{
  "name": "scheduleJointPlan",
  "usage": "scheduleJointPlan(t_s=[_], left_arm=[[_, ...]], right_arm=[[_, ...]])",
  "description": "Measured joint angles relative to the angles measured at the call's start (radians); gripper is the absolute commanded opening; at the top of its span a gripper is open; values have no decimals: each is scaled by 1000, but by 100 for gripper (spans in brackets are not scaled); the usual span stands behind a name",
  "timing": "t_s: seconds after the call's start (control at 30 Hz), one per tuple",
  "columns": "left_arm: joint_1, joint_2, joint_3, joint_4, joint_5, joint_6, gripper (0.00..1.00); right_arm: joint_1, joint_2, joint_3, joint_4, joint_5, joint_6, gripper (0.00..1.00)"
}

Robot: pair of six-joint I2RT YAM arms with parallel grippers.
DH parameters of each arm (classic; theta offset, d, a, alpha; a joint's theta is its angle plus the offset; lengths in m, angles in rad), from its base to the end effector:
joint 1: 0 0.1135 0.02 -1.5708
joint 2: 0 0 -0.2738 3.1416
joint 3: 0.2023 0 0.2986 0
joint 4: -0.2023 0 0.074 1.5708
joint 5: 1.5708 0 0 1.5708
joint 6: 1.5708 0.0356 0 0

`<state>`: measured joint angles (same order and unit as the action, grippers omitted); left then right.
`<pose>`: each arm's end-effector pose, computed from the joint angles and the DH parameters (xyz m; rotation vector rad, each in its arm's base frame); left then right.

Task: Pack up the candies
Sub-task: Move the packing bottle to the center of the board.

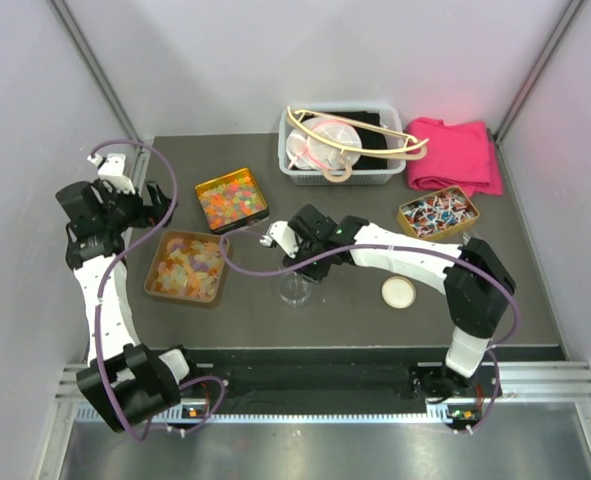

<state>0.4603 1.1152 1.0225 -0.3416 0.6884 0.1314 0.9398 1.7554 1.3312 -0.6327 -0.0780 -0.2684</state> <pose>0.2684 0.1079 0.3493 0.1158 1.9089 -0.2922 0.2428 0.3370 0.2216 -1.5348 2.1758 0.3286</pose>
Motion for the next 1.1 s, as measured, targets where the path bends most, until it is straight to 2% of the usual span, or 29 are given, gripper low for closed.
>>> scheduleJointPlan(t_s=[0.33,0.53,0.8,0.97,1.1], left_arm=[[0,-5,-7,3,4,0,99],[0,-5,-13,6,4,0,99],[1,-5,-71,81,53,23,99],[1,19,-110,106,69,38,99],[1,36,-126,120,74,57,99]], right_arm=[[0,11,53,-18,-2,-4,36],[0,71,72,-1,-2,-3,34],[0,113,72,2,4,0,13],[0,112,71,5,18,-1,8],[0,101,53,12,32,-1,8]])
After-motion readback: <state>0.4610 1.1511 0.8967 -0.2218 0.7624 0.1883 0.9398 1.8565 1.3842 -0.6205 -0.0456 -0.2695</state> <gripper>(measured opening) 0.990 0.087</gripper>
